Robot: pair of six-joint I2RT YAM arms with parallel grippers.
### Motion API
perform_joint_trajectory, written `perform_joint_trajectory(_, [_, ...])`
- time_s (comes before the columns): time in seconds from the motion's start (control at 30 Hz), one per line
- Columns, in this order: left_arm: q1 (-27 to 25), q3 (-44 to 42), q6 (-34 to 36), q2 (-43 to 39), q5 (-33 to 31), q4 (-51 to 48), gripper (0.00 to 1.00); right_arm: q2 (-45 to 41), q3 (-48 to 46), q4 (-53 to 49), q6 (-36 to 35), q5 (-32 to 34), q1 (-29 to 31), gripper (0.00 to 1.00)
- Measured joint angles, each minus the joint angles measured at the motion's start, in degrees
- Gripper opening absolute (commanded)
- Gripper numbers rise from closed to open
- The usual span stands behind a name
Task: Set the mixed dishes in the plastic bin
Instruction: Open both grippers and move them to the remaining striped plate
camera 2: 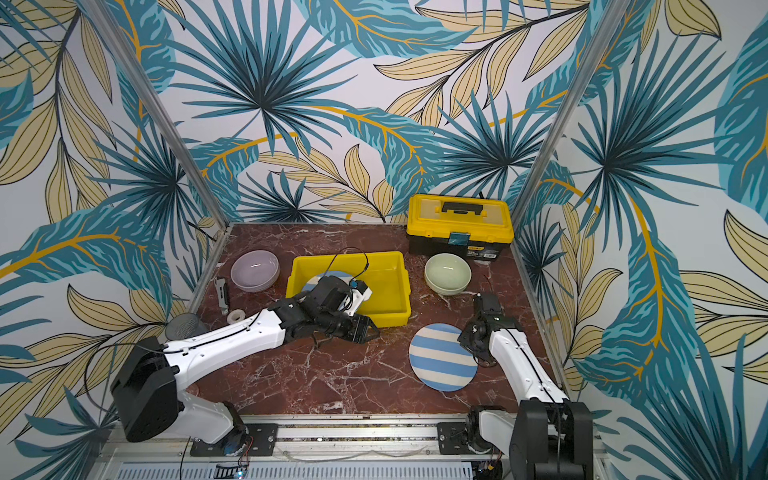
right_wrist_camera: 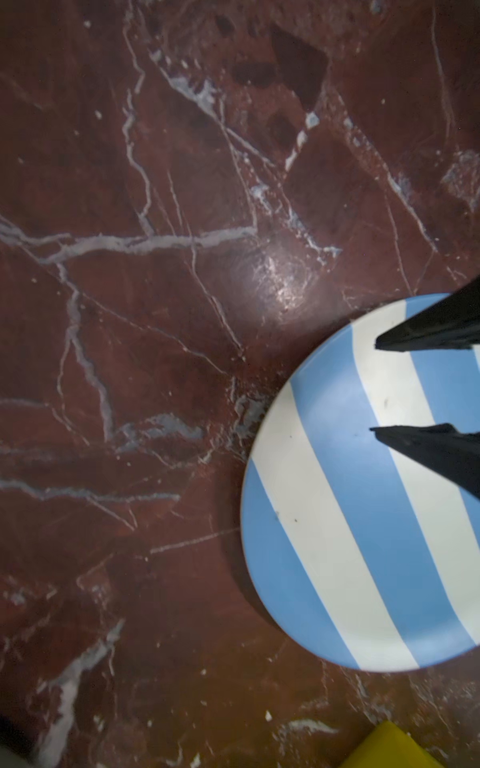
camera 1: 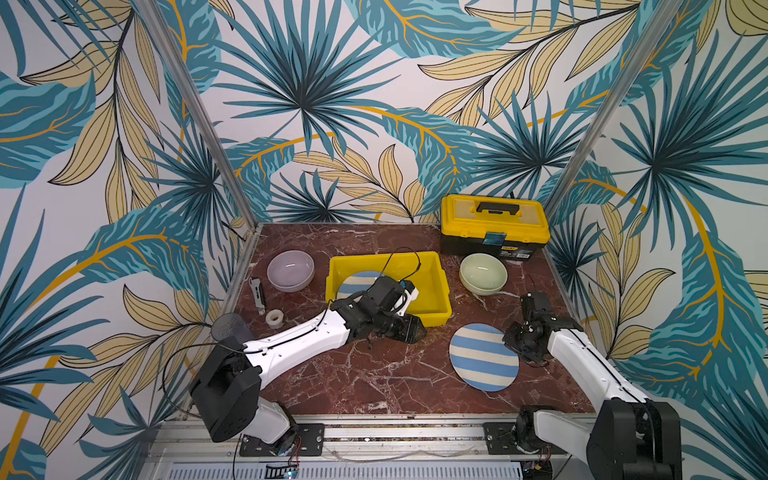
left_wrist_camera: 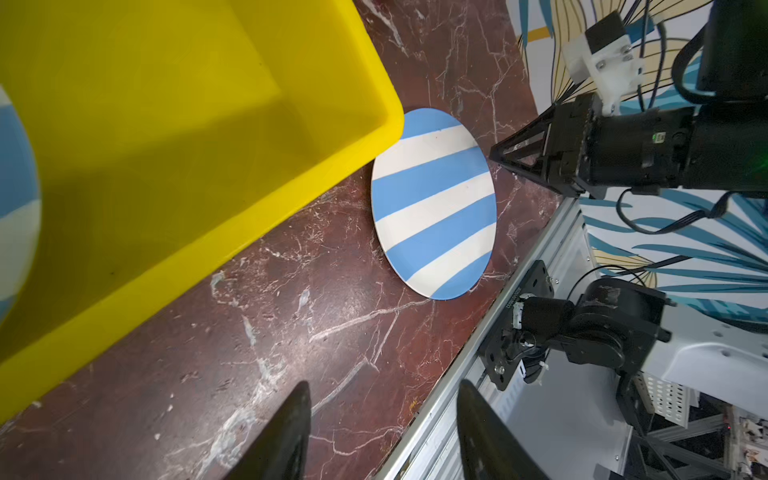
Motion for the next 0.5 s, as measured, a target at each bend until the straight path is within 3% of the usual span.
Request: perform_joint_trajectory(0.5, [-8.39, 5.66, -1.60, 13.92, -2.56, 3.56, 0.49, 3.76, -1.57, 3.04, -1.49, -0.59, -4.59, 0.36])
